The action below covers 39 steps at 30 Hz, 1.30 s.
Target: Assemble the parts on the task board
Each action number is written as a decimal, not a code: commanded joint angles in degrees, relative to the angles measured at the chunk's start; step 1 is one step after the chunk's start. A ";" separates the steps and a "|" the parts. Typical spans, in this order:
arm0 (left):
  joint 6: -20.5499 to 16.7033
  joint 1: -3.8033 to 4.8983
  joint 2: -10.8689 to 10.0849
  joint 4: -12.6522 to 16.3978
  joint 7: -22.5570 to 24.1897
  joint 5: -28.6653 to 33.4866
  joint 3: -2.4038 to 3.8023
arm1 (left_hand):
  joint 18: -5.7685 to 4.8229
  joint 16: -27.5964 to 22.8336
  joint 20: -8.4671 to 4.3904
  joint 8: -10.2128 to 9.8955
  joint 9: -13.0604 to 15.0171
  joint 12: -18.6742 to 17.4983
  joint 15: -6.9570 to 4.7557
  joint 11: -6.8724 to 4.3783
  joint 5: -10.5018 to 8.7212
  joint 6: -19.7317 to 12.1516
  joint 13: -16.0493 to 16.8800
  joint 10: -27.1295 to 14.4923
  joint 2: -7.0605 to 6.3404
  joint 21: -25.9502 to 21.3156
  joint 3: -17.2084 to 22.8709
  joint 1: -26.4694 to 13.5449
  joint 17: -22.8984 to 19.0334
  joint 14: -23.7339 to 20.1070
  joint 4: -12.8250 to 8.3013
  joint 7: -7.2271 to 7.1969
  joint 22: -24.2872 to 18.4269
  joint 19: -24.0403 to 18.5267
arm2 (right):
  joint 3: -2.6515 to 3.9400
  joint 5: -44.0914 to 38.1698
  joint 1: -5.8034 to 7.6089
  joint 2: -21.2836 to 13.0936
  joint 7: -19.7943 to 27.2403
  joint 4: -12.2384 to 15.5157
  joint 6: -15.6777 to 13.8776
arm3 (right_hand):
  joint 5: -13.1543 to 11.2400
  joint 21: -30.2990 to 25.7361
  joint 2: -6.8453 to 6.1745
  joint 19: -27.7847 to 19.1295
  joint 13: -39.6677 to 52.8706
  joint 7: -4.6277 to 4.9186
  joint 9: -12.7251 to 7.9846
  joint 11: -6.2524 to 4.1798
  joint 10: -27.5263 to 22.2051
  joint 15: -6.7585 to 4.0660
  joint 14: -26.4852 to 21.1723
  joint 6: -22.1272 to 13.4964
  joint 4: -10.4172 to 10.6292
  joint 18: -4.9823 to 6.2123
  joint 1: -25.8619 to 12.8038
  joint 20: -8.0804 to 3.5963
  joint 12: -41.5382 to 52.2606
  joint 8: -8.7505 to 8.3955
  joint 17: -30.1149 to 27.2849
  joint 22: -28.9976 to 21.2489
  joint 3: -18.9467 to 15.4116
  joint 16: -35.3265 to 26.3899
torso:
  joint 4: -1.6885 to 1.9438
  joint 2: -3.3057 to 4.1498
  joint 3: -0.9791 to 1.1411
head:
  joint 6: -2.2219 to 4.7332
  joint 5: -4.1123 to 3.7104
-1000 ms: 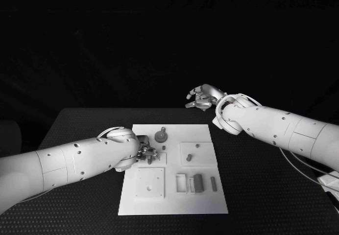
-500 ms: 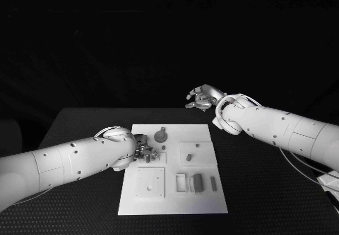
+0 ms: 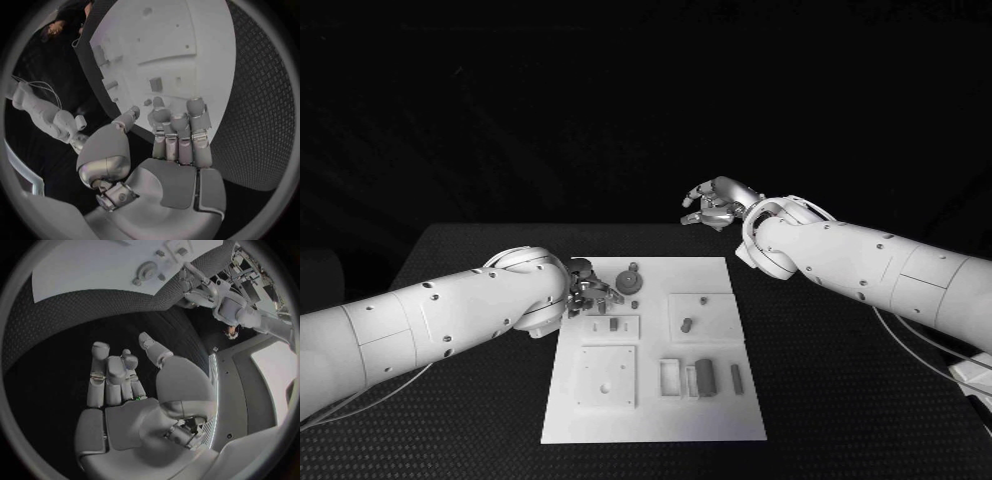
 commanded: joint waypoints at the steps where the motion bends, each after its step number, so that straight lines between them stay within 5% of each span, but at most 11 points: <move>1: -1.66 0.72 -0.47 -0.39 1.38 2.99 1.04 | 0.97 -0.50 0.11 -1.70 -0.83 -0.41 0.02 0.86 -0.12 -2.92 0.09 -1.29 0.41 -0.71 -0.10 1.79 -0.31 -1.26 -1.37 0.97 0.92 -0.94 | 0.03 -0.35 -0.07 -0.08 0.40 -0.10 0.52 | 0.05 -0.26 -0.12 -0.30 -0.08 2.08 -0.09 1.80 -2.60 -0.04 -0.34 2.56 -0.22 1.72 0.47 -0.01 0.18 -0.31 -0.04 0.56 -0.27 -0.21 | 0.02 -0.01 -0.01 | 0.33 0.15; 5: -2.75 2.35 -0.71 -1.66 2.02 5.75 1.19 | -0.07 -3.05 1.24 -3.67 -2.00 -2.96 1.87 2.73 0.72 -6.21 -1.40 -5.40 1.68 -3.36 -0.41 3.38 -2.09 -5.03 -3.18 2.87 0.17 -4.73 | 0.03 -0.35 -0.10 -0.09 0.41 -0.25 0.55 | 0.05 -0.26 -0.12 -0.30 -0.08 2.08 -0.09 1.80 -2.60 -0.04 -0.34 2.55 -0.22 1.72 0.46 0.00 0.19 -0.31 -0.03 0.57 -0.29 -0.21 | 0.04 0.02 0.01 | 0.77 0.15; 7: -2.63 3.29 -0.66 -2.88 2.32 6.61 1.27 | -0.76 -5.53 2.43 -4.06 -2.24 -5.66 3.33 3.77 2.82 -7.51 -3.35 -8.27 2.77 -5.90 -0.42 4.04 -3.89 -7.83 -4.33 3.81 -0.86 -7.70 | 0.03 -0.35 -0.12 -0.10 0.40 -0.43 0.58 | 0.05 -0.26 -0.12 -0.30 -0.08 2.08 -0.10 1.80 -2.60 -0.04 -0.34 2.55 -0.22 1.72 0.46 0.00 0.19 -0.32 -0.03 0.57 -0.31 -0.21 | 0.05 0.02 -0.02 | 0.88 0.17; 11: -2.86 4.29 1.00 -7.27 2.59 5.93 1.27 | -0.64 -8.86 4.30 -4.29 -2.69 -9.51 5.30 4.74 3.58 -9.21 -7.15 -9.39 3.11 -9.50 -0.70 4.36 -7.07 -9.14 -5.27 4.79 -3.14 -9.13 | 0.03 -0.35 -0.16 -0.09 0.39 -0.61 0.64 | 0.05 -0.26 -0.13 -0.30 -0.09 2.08 -0.10 1.80 -2.59 -0.04 -0.34 2.55 -0.21 1.72 0.45 0.00 0.20 -0.33 -0.03 0.58 -0.33 -0.20 | 0.02 0.07 -0.06 | 1.14 0.24; 23: 0.14 4.16 7.87 -18.83 2.52 -0.54 1.17 | -0.29 -10.04 5.50 -5.25 -3.68 -11.03 6.44 5.81 1.95 -11.94 -9.27 -10.45 1.45 -11.70 -0.83 3.66 -8.85 -10.28 -3.96 5.88 -4.17 -9.74 | 0.03 -0.35 -0.28 0.44 0.44 -0.82 0.75 | 0.05 -0.26 -0.12 -0.29 -0.09 2.09 -0.10 1.81 -2.58 -0.03 -0.33 2.55 -0.20 1.72 0.42 0.02 0.21 -0.36 -0.03 0.59 -0.40 -0.20 | -0.19 0.15 -0.12 | 1.61 0.49; 34: 7.51 3.14 11.12 -23.83 1.58 -2.26 0.91 | -0.22 -10.05 5.83 -5.34 -3.97 -11.13 6.75 6.03 1.35 -12.42 -9.66 -10.88 1.96 -12.23 -1.03 3.46 -9.19 -10.78 -3.41 6.09 -4.18 -10.07 | 0.03 -0.35 -0.28 0.57 0.41 -0.58 0.79 | 0.05 -0.26 -0.09 -0.28 -0.10 2.09 -0.11 1.81 -2.58 -0.03 -0.32 2.55 -0.20 1.72 0.42 0.02 0.22 -0.38 -0.03 0.61 -0.45 -0.19 | -0.16 0.15 -0.04 | 1.45 0.36; 39: 7.91 2.46 12.24 -25.40 1.69 -2.31 0.79 | -0.21 -10.04 6.03 -5.34 -4.13 -11.17 6.96 6.09 0.99 -12.55 -9.84 -11.26 2.25 -12.53 -1.39 3.14 -9.33 -11.20 -3.19 6.15 -4.12 -10.41 | 0.03 -0.35 -0.28 0.55 0.40 -0.41 0.71 | 0.05 -0.26 -0.07 -0.28 -0.10 2.09 -0.11 1.81 -2.57 -0.03 -0.32 2.55 -0.20 1.72 0.43 0.02 0.23 -0.39 -0.03 0.61 -0.47 -0.19 | -0.18 0.18 -0.04 | 1.41 0.31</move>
